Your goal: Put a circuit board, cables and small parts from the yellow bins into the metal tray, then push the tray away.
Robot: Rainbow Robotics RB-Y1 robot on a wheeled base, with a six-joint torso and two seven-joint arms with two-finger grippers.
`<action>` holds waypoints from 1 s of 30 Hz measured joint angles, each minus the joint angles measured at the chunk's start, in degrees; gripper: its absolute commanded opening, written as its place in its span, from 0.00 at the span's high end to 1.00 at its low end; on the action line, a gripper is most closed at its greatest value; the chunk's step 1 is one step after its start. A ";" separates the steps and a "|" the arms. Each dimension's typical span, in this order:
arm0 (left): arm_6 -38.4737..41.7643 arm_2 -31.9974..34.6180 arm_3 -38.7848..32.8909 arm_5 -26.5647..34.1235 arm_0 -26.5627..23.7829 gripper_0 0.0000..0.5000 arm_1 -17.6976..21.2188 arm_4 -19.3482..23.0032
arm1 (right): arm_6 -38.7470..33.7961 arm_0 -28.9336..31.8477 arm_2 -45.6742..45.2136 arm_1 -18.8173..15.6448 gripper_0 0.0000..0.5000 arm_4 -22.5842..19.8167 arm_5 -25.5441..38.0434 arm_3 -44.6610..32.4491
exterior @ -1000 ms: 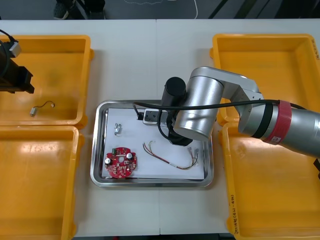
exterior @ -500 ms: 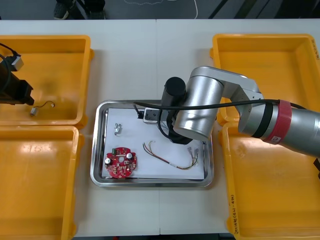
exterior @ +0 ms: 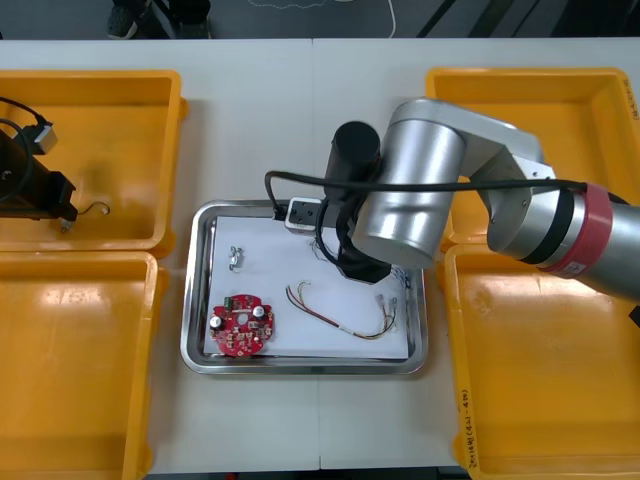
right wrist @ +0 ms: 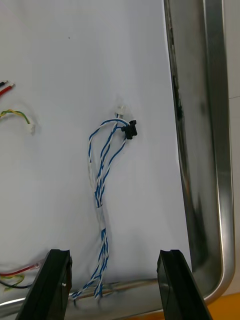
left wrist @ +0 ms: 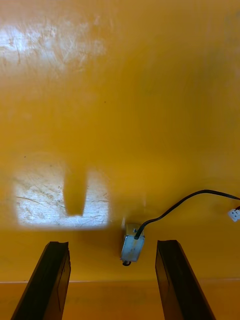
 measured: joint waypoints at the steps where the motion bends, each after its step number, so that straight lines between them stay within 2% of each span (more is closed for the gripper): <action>1: 0.00 0.00 0.00 -0.11 0.12 0.00 -0.07 -0.02 | -0.43 -0.01 -1.18 -0.39 0.00 -1.39 0.57 -0.56; 7: 0.00 0.00 0.00 -0.28 0.46 0.00 -0.58 -0.07 | -9.09 -0.01 -7.77 -2.74 0.00 -7.40 4.22 -3.68; 12: 0.00 0.00 0.00 -0.29 0.47 0.00 -0.96 -0.12 | -11.82 -0.02 -12.79 -4.85 0.00 -12.55 8.69 -5.77; 16: 0.00 0.00 0.00 -0.30 0.51 0.00 -1.17 -0.34 | -18.74 -0.02 -16.41 -6.62 0.00 -16.54 11.51 -6.53; 23: 0.00 0.00 0.00 -0.31 0.73 0.00 -1.53 -1.23 | -21.25 -0.02 -21.01 -9.31 0.00 -21.12 16.84 -6.57; 30: 0.00 0.00 0.00 -0.38 0.76 0.00 -2.05 -1.95 | -26.36 1.36 -26.50 -11.71 0.00 -23.15 20.33 -7.29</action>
